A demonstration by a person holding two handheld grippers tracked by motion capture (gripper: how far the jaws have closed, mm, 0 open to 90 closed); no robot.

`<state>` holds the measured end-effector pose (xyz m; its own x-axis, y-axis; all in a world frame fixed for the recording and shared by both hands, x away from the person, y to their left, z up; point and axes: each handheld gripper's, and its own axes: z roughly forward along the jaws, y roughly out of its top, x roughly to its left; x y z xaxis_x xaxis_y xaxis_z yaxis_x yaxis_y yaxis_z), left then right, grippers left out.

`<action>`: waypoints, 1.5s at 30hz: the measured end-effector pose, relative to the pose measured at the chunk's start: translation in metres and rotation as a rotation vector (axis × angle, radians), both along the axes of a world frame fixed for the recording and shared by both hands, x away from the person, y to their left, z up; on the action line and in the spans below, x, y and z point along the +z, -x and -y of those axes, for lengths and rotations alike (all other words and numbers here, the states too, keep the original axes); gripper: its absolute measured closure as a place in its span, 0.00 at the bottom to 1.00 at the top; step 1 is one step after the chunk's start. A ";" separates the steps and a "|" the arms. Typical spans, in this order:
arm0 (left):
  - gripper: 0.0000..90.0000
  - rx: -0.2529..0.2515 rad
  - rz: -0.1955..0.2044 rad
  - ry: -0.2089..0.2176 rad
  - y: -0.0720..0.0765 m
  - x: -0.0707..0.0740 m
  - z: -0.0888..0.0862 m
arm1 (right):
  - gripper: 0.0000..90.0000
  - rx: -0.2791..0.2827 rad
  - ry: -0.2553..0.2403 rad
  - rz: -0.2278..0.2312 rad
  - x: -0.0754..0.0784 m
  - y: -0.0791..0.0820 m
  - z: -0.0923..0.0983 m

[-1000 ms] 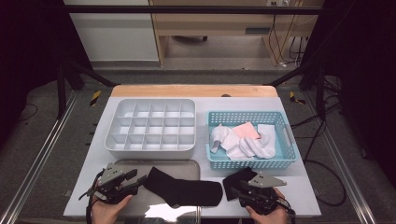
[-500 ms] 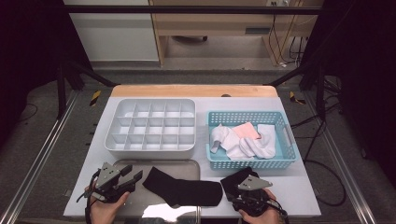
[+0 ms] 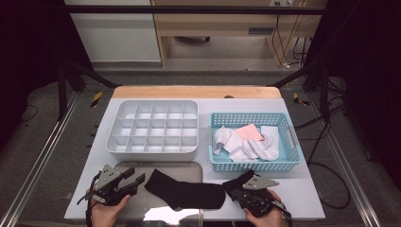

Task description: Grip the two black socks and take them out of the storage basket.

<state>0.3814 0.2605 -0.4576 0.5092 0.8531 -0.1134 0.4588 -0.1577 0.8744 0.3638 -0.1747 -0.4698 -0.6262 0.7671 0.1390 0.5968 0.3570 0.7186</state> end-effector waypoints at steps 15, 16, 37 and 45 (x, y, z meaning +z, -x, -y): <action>0.57 -0.116 0.038 0.004 0.009 0.004 0.013 | 0.94 0.164 -0.269 0.053 0.055 -0.001 -0.026; 0.56 -0.121 0.039 0.002 0.010 0.004 0.015 | 0.94 0.189 -0.280 0.051 0.059 -0.001 -0.033; 0.55 -0.188 0.017 -0.024 0.012 -0.004 0.030 | 0.93 -0.020 -0.285 -0.012 0.031 -0.024 -0.005; 0.56 -0.179 0.002 -0.024 0.012 -0.005 0.029 | 0.90 -0.252 -0.176 0.005 0.011 -0.023 0.047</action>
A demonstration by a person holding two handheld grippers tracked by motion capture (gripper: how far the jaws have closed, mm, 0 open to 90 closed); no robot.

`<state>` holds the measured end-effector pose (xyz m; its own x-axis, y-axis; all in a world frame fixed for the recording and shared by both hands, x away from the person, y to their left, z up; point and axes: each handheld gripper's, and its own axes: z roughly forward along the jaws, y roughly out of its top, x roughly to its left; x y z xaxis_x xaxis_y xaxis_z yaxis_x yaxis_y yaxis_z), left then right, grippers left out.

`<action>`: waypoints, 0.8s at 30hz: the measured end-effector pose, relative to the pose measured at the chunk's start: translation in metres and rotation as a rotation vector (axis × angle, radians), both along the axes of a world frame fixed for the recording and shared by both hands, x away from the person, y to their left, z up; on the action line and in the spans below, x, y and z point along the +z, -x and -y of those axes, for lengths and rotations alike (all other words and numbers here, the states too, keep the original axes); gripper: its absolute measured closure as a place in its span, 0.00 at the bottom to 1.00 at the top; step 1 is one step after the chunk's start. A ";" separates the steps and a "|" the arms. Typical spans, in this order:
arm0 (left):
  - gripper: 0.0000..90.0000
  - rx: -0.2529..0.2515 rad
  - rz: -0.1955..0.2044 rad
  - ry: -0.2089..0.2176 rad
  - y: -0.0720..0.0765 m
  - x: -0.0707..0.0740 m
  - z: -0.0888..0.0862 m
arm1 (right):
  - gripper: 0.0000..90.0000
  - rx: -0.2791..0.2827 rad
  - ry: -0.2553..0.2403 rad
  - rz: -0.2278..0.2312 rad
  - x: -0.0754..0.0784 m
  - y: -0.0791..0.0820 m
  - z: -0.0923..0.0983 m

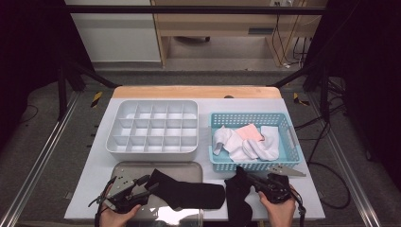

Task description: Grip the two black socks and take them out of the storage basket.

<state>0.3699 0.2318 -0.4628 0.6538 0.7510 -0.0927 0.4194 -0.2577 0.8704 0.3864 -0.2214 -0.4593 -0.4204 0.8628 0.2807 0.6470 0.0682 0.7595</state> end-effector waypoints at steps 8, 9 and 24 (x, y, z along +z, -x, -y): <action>0.56 0.013 -0.005 0.008 0.000 0.002 -0.003 | 0.78 -0.018 0.062 0.133 0.024 0.007 -0.007; 0.56 0.013 -0.004 0.006 0.000 0.002 -0.004 | 0.78 0.001 0.060 0.142 0.027 0.008 -0.011; 0.56 0.060 -0.008 0.028 -0.003 0.006 -0.015 | 0.94 0.214 0.176 -0.007 -0.004 -0.008 -0.062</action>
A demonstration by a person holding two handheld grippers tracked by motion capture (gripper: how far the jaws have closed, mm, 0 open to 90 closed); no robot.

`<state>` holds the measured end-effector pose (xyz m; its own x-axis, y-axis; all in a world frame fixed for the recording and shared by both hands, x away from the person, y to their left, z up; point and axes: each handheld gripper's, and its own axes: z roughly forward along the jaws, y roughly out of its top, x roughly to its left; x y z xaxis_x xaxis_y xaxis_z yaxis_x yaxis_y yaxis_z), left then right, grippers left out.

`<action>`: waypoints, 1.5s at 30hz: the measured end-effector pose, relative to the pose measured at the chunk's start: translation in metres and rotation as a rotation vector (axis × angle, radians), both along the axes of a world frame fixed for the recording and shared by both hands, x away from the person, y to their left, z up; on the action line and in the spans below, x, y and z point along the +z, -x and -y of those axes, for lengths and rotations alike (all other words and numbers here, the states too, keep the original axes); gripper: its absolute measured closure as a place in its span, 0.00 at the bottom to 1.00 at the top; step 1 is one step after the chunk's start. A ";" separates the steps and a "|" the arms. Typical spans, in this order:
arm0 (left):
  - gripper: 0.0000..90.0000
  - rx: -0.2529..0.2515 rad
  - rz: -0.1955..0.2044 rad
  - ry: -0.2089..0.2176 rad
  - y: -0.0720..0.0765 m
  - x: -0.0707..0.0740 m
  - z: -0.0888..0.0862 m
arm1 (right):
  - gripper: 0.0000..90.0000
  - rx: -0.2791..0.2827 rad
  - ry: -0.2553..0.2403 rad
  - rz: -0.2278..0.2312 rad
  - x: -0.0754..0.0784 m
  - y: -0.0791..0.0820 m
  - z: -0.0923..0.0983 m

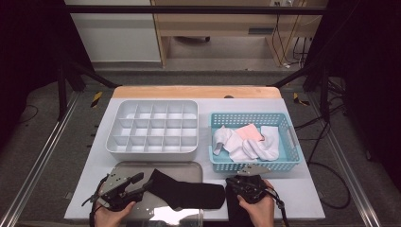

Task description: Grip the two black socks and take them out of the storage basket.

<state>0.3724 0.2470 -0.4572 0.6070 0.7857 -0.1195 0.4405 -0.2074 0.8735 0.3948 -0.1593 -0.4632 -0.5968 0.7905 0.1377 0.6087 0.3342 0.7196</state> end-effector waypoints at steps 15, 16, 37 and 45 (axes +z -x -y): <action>0.56 0.035 -0.004 0.031 0.000 0.005 -0.009 | 0.91 0.331 -0.119 0.018 0.021 0.012 -0.074; 0.56 0.034 -0.004 0.031 0.000 0.005 -0.009 | 0.90 0.339 -0.109 -0.001 0.015 0.013 -0.075; 0.56 0.024 -0.015 0.013 -0.002 0.003 -0.006 | 0.58 0.005 -0.006 0.026 -0.001 -0.009 -0.004; 0.56 0.021 -0.013 0.012 -0.002 0.004 -0.006 | 0.88 0.048 0.018 -0.048 -0.013 -0.017 -0.012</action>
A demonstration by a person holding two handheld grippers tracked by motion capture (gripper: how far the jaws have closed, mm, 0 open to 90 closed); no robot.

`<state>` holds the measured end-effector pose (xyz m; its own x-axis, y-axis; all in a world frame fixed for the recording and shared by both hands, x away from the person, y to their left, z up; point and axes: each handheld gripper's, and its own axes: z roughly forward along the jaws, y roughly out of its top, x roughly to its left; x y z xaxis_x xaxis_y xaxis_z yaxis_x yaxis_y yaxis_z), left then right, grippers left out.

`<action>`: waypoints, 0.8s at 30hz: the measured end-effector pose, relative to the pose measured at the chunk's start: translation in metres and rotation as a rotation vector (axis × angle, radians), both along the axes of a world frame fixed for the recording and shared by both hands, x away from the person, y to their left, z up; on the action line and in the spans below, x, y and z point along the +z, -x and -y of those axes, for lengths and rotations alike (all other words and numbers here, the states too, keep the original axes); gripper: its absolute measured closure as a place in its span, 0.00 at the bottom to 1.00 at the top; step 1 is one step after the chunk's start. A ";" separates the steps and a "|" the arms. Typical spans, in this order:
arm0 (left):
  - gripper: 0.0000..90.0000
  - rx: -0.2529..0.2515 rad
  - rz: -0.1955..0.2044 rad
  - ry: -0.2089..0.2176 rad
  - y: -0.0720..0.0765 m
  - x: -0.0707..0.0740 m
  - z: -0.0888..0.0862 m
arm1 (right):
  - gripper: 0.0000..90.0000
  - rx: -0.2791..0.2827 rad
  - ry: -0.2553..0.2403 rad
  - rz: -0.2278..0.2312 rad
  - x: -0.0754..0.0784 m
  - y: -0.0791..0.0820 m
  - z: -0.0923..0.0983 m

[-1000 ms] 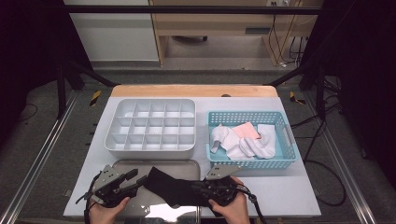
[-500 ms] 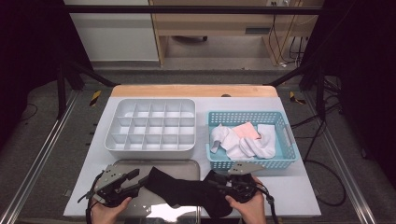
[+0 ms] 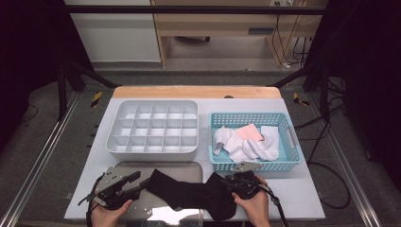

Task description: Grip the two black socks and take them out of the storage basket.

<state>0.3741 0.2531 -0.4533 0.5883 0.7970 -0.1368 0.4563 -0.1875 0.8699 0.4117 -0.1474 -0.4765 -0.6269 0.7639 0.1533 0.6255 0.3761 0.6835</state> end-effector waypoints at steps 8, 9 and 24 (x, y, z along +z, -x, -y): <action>0.56 0.005 0.000 0.008 -0.001 0.001 -0.002 | 0.96 0.064 -0.035 0.124 0.026 0.011 -0.004; 0.56 0.005 -0.002 0.011 -0.001 0.001 -0.001 | 0.96 0.080 -0.043 0.139 0.029 0.012 -0.005; 0.55 -0.037 0.002 0.006 -0.002 0.004 0.007 | 0.92 0.144 -0.007 0.183 0.035 -0.017 -0.069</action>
<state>0.3757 0.2457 -0.4489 0.6174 0.7740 -0.1403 0.4473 -0.1988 0.8720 0.4285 -0.0788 -0.4416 -0.7469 0.6641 0.0322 0.4311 0.4468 0.7839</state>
